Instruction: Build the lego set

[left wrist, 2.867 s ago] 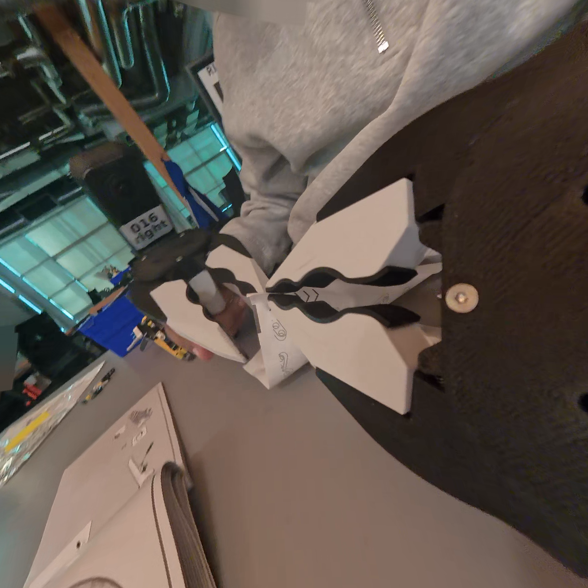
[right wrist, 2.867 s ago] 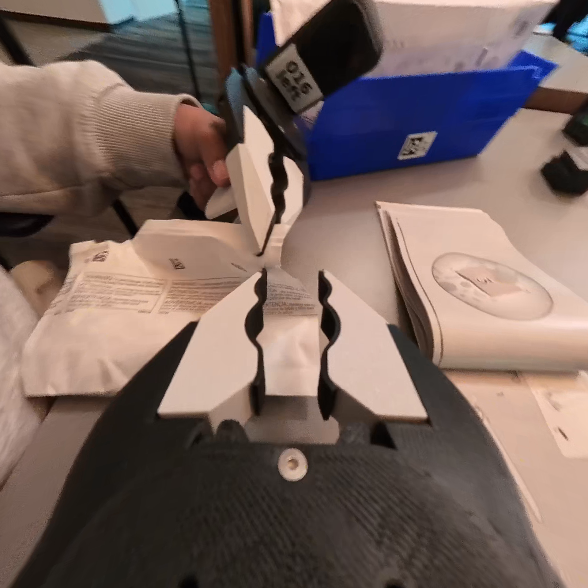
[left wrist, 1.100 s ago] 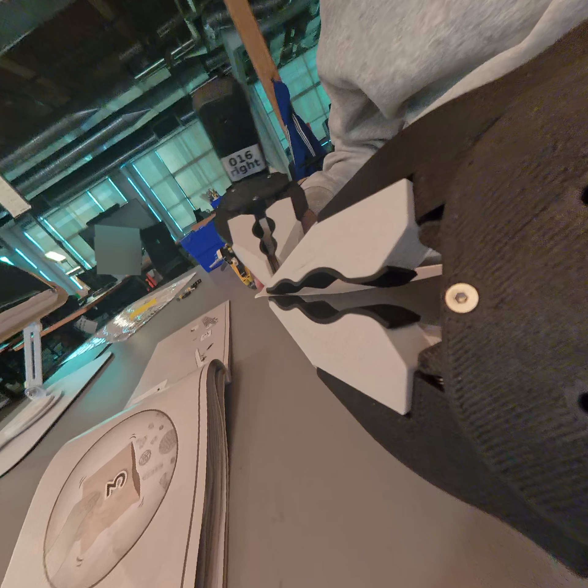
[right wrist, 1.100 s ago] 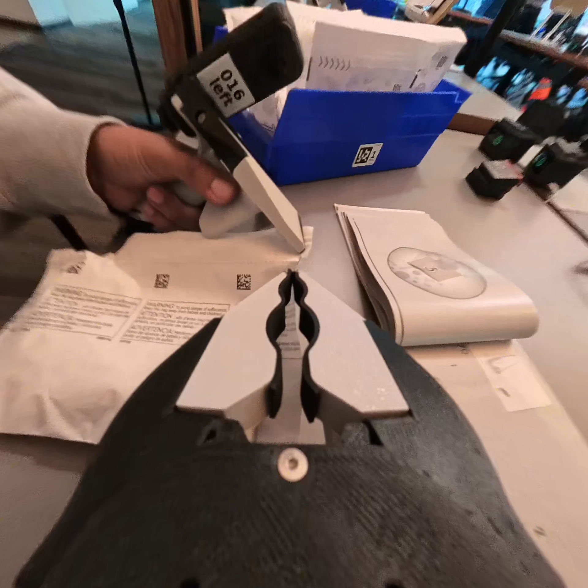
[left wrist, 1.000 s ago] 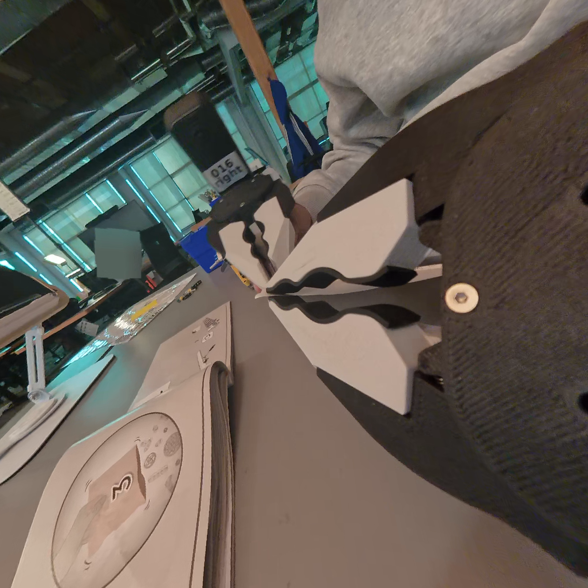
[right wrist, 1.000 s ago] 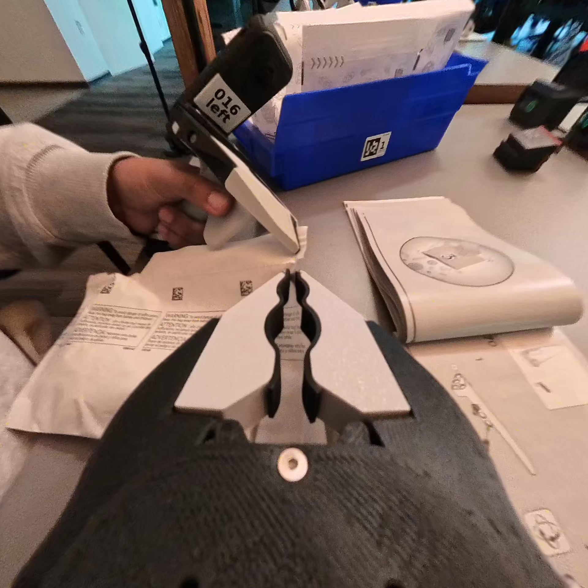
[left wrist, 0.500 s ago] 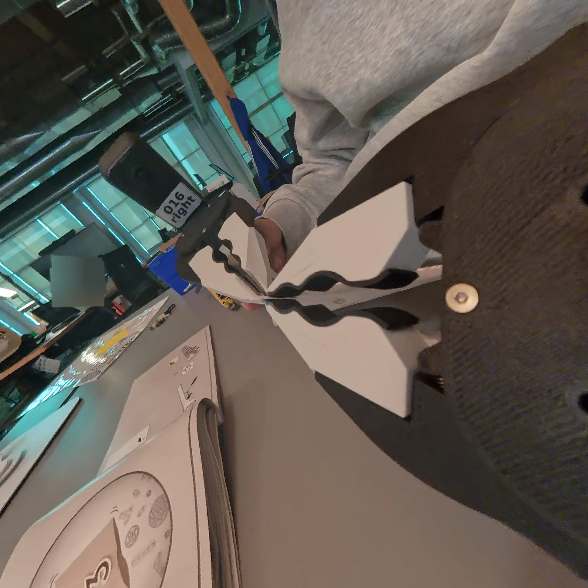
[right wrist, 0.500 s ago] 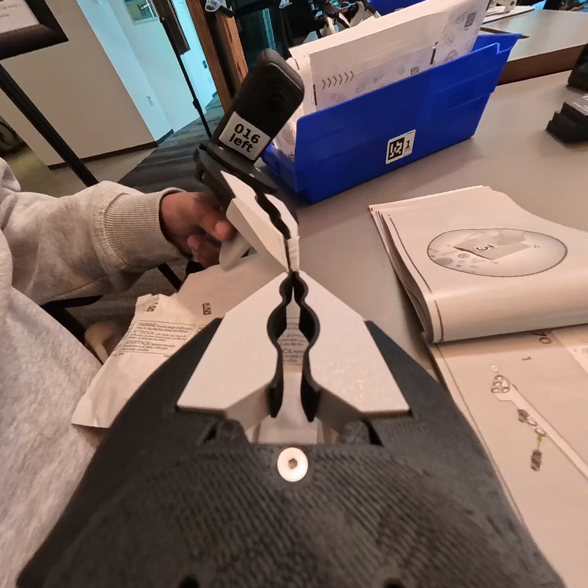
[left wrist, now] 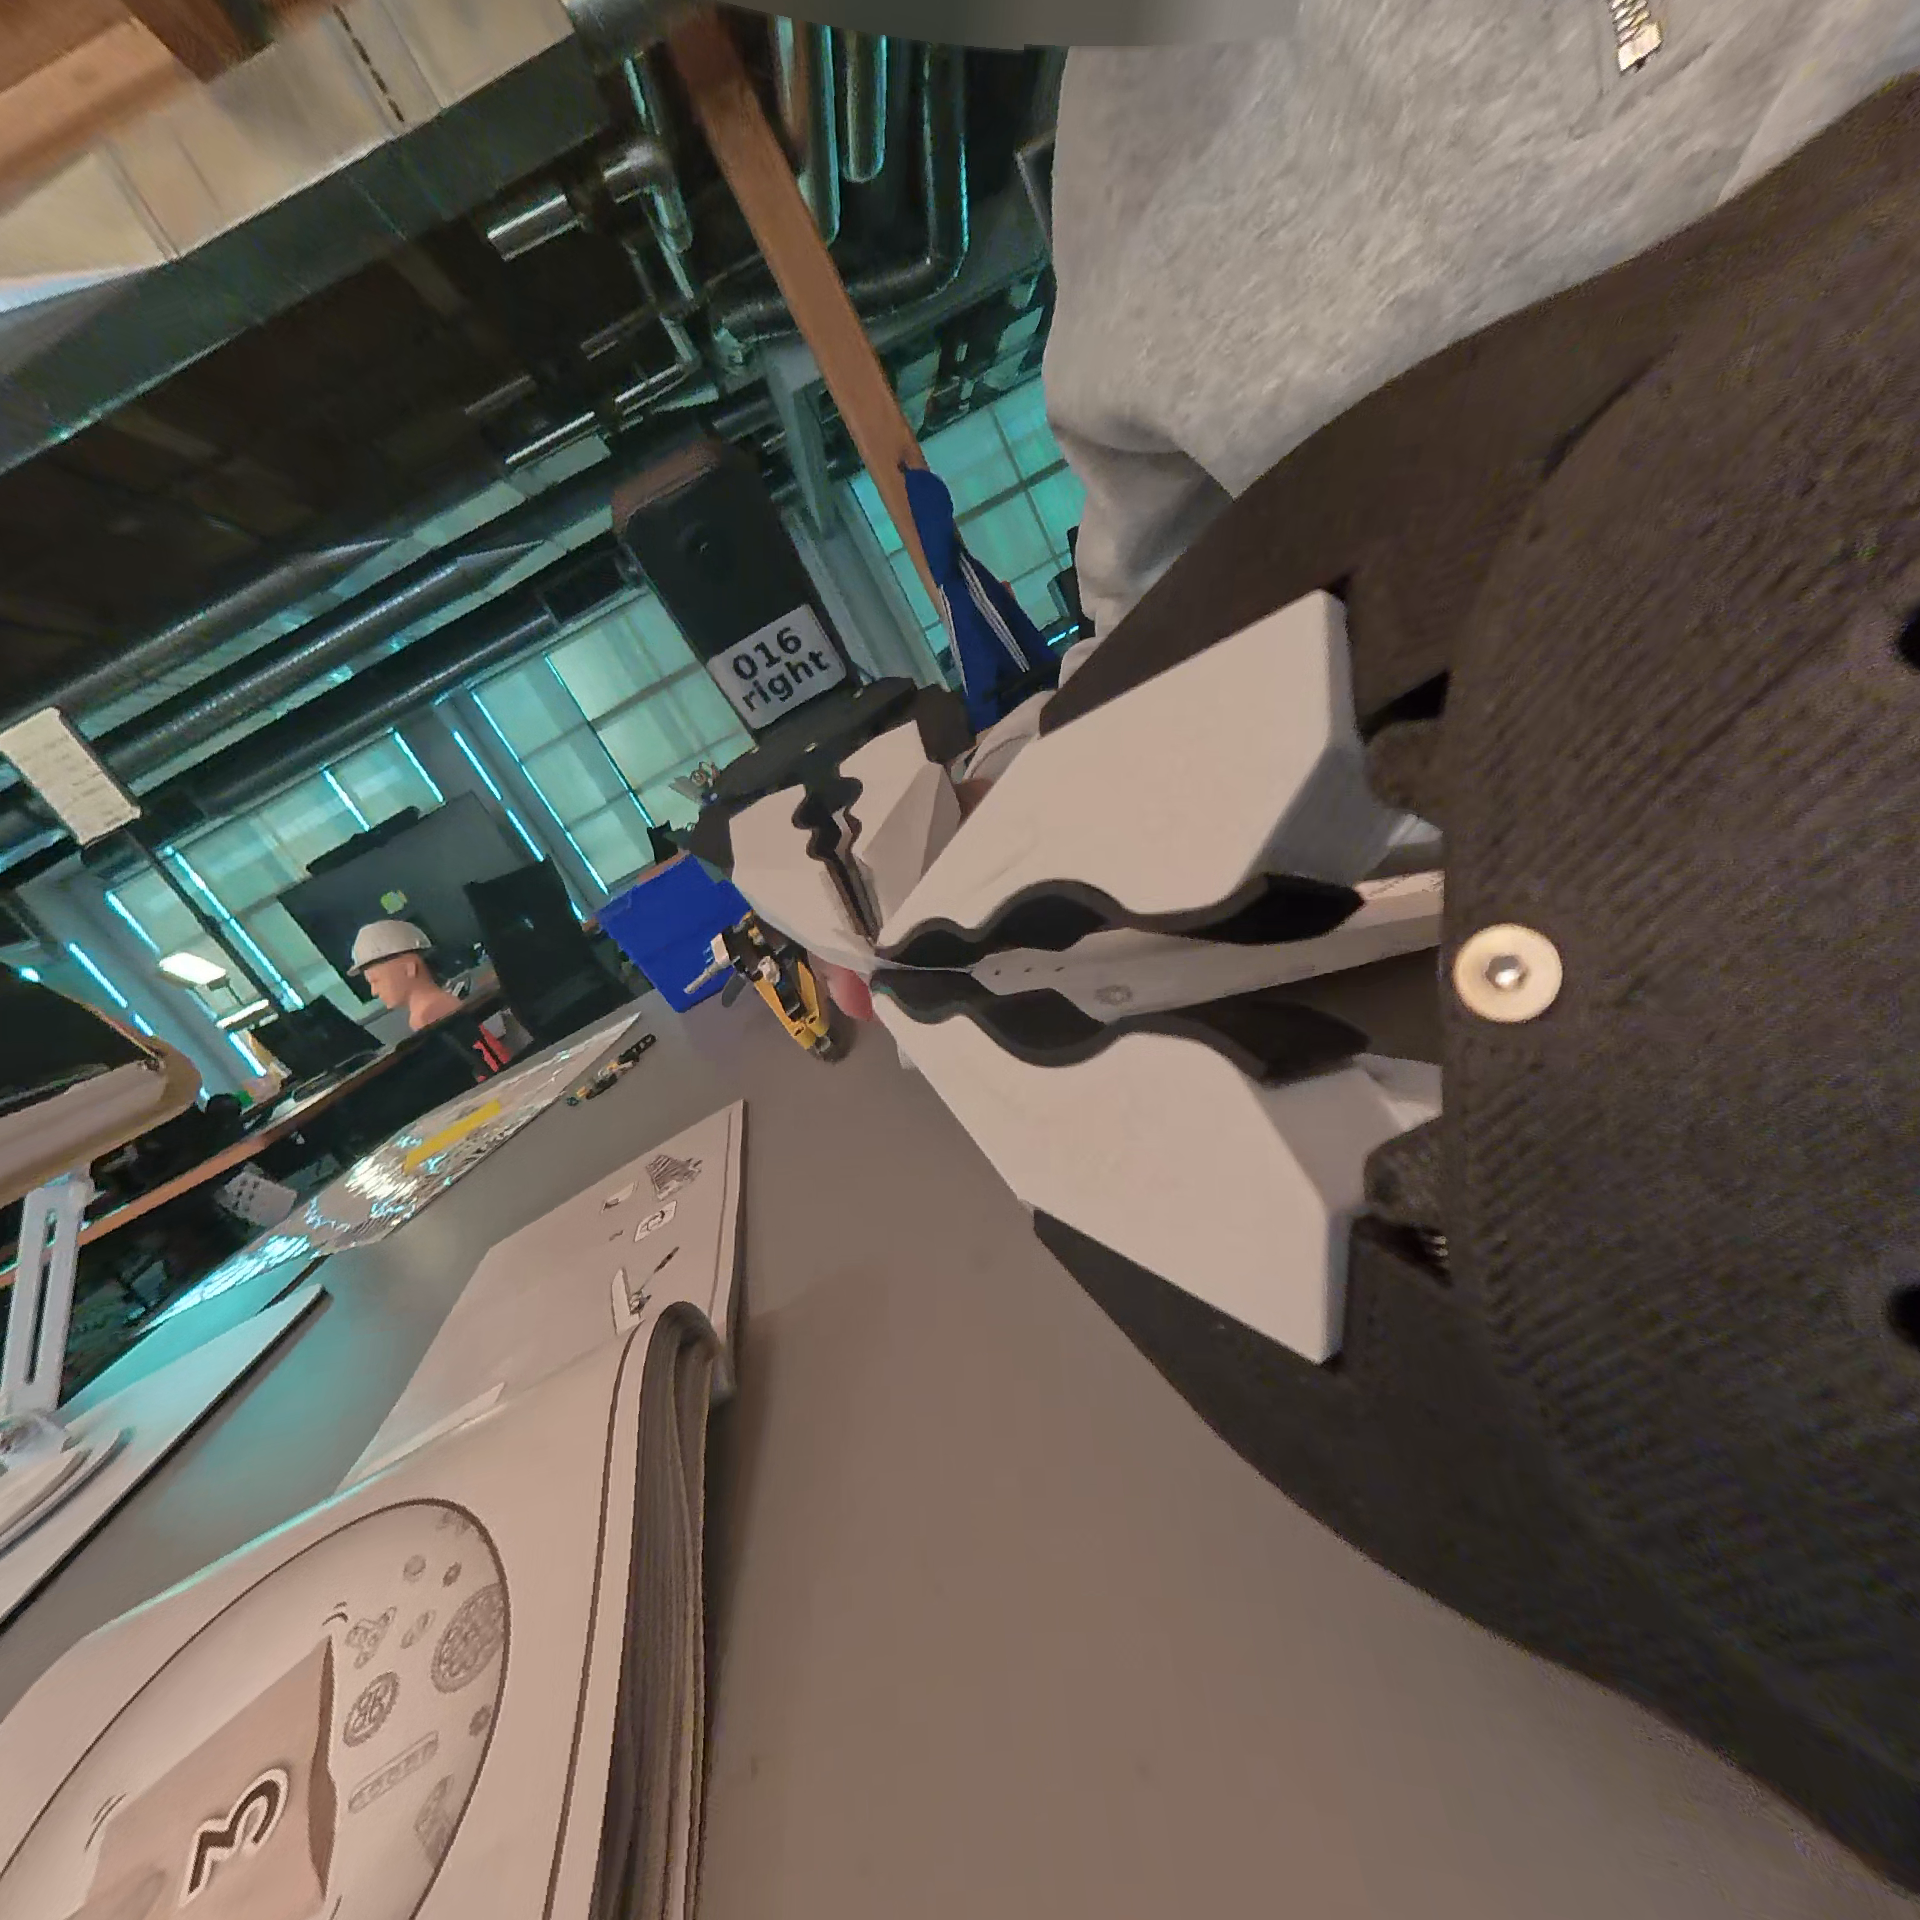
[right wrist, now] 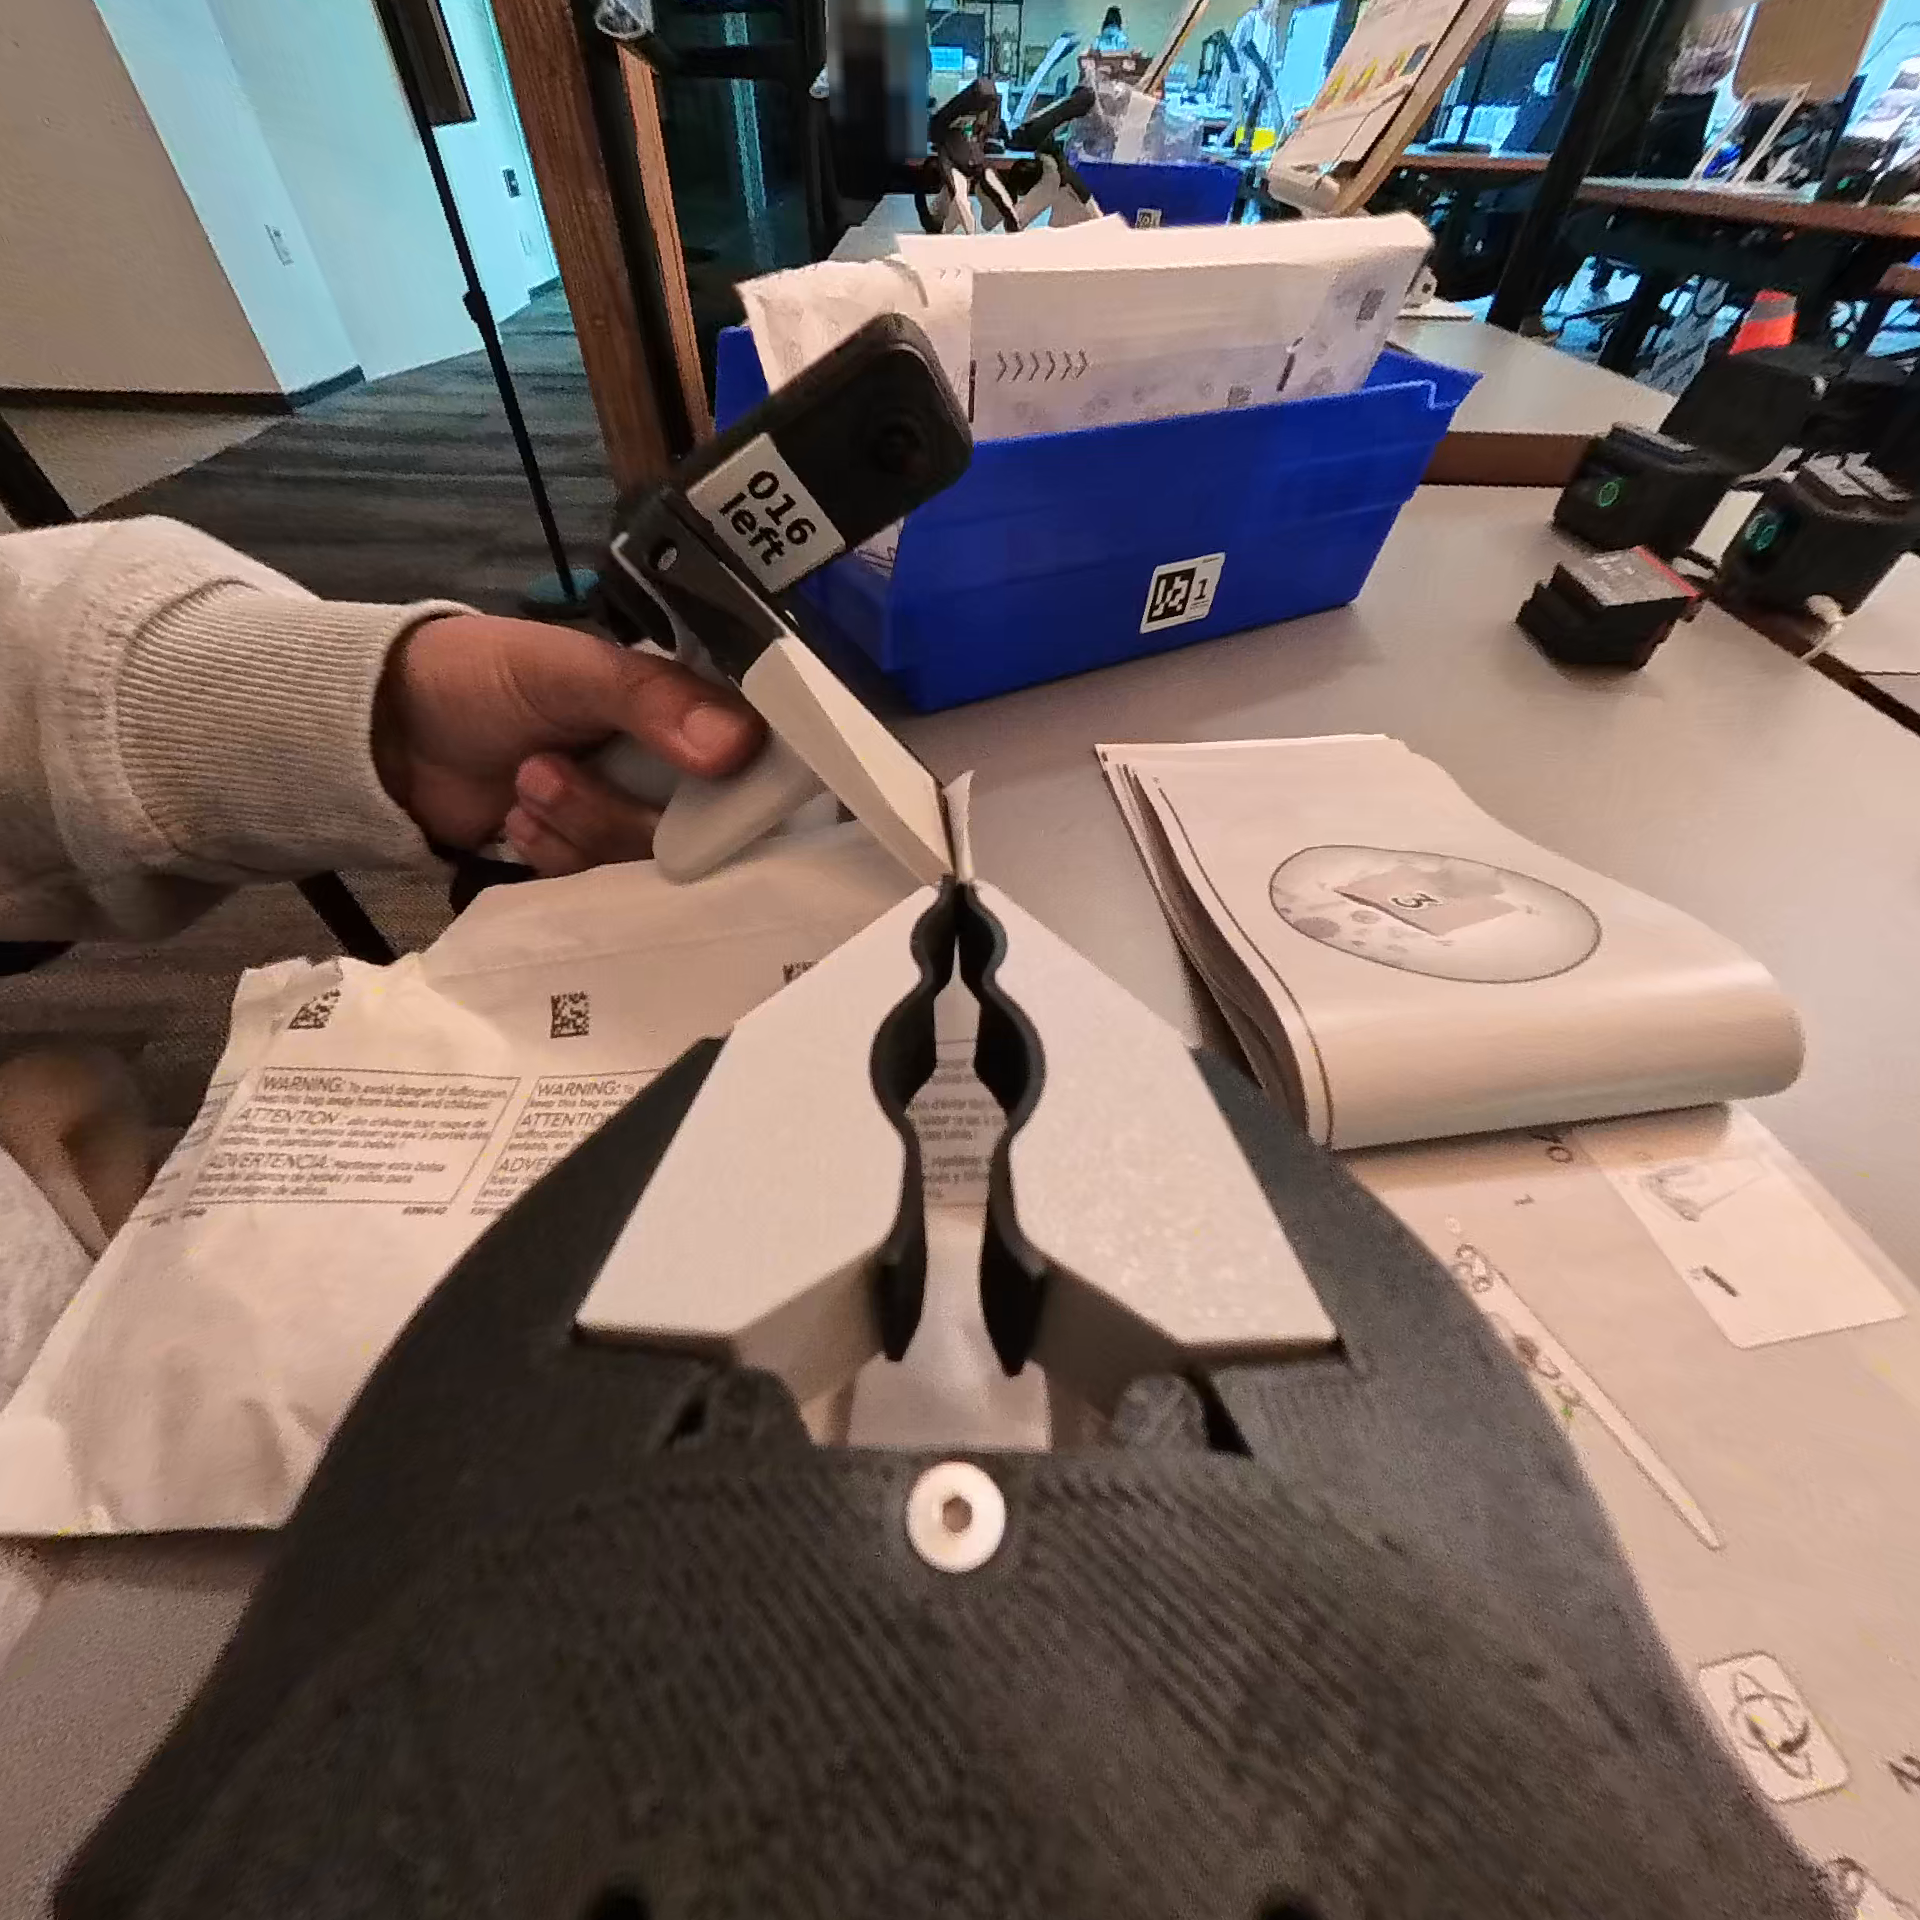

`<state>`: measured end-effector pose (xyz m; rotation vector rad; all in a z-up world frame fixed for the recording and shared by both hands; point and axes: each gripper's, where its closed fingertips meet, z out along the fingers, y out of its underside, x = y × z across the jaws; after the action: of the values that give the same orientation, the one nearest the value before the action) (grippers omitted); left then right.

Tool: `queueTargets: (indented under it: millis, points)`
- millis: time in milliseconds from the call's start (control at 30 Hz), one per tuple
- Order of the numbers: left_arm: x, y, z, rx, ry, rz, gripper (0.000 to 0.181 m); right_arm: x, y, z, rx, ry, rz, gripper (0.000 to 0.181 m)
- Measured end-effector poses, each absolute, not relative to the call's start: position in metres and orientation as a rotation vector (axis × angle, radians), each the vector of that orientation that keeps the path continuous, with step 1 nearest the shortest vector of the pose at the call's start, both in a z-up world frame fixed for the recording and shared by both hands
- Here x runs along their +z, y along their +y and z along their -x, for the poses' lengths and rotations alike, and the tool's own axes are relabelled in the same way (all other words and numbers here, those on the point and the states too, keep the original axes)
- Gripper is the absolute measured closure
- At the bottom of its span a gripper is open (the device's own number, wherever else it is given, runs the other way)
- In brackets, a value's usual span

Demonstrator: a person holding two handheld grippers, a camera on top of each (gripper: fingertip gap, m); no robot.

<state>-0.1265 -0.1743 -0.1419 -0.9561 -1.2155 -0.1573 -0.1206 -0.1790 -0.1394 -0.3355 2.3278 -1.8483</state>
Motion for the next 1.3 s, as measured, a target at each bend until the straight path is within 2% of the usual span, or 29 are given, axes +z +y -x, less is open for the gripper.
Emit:
queueTargets:
  millis: [367,833,1033,1100,1300]
  points:
    - [-0.139,-0.171,0.121,-0.142,-1.162,1.013,0.181,-0.139,-0.176,0.116,-1.846,2.343,0.413,0.181]
    - [-0.146,-0.179,0.131,-0.161,-1.283,0.872,0.181,-0.147,-0.173,0.110,-2.038,2.682,0.730,0.181]
    - [-0.145,-0.169,0.129,-0.146,-1.260,0.901,0.181,-0.141,-0.168,0.126,-2.030,2.520,0.440,0.180]
    - [-0.140,-0.172,0.128,-0.177,-1.237,0.860,0.181,-0.142,-0.168,0.131,-1.987,2.479,0.356,0.162]
    - [-0.133,-0.167,0.123,-0.270,-1.161,0.846,0.181,-0.151,-0.173,0.113,-1.650,2.288,0.287,0.132]
